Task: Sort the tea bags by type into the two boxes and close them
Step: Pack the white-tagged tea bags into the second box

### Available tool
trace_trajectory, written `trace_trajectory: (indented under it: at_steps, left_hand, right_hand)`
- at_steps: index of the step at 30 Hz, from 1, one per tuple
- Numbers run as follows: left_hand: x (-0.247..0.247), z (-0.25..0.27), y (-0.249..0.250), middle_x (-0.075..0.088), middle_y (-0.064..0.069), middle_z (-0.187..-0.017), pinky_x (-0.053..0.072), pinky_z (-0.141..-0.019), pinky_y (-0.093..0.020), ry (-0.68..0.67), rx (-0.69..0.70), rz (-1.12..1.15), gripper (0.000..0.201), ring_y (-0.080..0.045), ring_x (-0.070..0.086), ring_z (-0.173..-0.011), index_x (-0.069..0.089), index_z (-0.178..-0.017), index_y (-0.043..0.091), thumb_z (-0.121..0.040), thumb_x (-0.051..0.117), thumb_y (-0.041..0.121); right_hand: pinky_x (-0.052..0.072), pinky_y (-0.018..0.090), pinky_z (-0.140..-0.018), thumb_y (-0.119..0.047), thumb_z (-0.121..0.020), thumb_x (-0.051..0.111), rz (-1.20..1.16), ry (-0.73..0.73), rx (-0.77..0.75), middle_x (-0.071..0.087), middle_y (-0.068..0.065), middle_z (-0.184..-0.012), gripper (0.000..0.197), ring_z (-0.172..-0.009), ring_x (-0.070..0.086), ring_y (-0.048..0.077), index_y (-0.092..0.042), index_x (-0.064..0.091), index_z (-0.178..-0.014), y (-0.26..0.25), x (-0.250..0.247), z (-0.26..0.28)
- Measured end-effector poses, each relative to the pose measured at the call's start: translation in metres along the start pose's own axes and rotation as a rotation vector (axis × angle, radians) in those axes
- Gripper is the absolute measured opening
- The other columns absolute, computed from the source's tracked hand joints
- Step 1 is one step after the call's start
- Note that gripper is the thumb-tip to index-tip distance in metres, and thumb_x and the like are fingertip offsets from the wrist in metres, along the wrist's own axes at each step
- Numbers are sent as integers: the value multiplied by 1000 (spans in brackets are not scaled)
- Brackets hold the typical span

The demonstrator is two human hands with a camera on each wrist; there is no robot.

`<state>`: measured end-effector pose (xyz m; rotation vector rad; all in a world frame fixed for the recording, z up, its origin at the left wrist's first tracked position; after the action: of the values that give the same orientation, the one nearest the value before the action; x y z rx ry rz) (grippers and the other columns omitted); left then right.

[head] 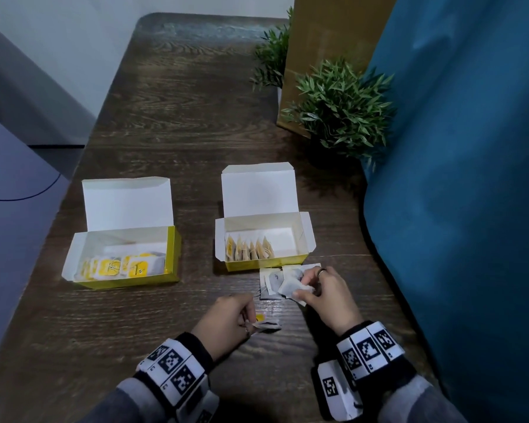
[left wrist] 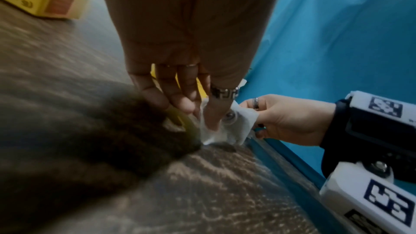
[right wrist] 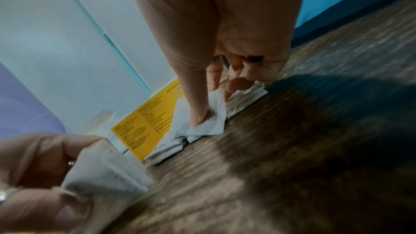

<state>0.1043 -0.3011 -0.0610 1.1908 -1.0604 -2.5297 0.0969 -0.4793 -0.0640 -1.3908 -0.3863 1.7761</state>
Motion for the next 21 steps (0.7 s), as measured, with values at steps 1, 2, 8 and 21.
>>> trace_trajectory:
  at_steps: [1,2,8,21]
  left_hand:
    - [-4,2,1,50,10,-63,34,-54,-10,12,10,18,32,-3,46,-59,44,-64,31,-74,60,5]
    - [-9,4,2,54,6,-65,35,-56,-12,29,22,39,30,-5,49,-60,46,-66,31,-73,60,5]
    - [-50,10,14,62,1,-83,47,-68,-15,155,122,234,33,-13,57,-83,53,-88,34,-77,71,8]
    - [-80,-16,28,45,6,-139,20,-107,-32,277,95,-232,13,-18,30,-131,69,-93,25,-82,65,31]
  right_hand:
    - [41,23,-81,-17,-73,77,1,13,-31,50,-7,-93,18,-92,53,15,-20,60,-76,-3,-1,1]
    - [41,25,-83,-17,-73,77,16,29,-76,49,-10,-90,18,-94,52,15,-21,60,-74,-5,-1,3]
    - [45,33,-79,-17,-76,66,12,315,-520,59,-9,-83,7,-87,50,10,-20,61,-71,-51,-39,35]
    - [50,32,-71,-9,-86,53,348,98,-239,61,4,-92,9,-84,60,23,-16,56,-91,-121,-44,-49]
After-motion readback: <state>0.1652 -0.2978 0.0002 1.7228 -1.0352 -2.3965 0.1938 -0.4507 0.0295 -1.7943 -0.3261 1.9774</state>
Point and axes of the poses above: each hand's wrist, its own z-axis away from the middle knuckle, its own x-axis out of the palm, y = z × x, the point moved 10 cm from there along -z, towards the middle knuckle
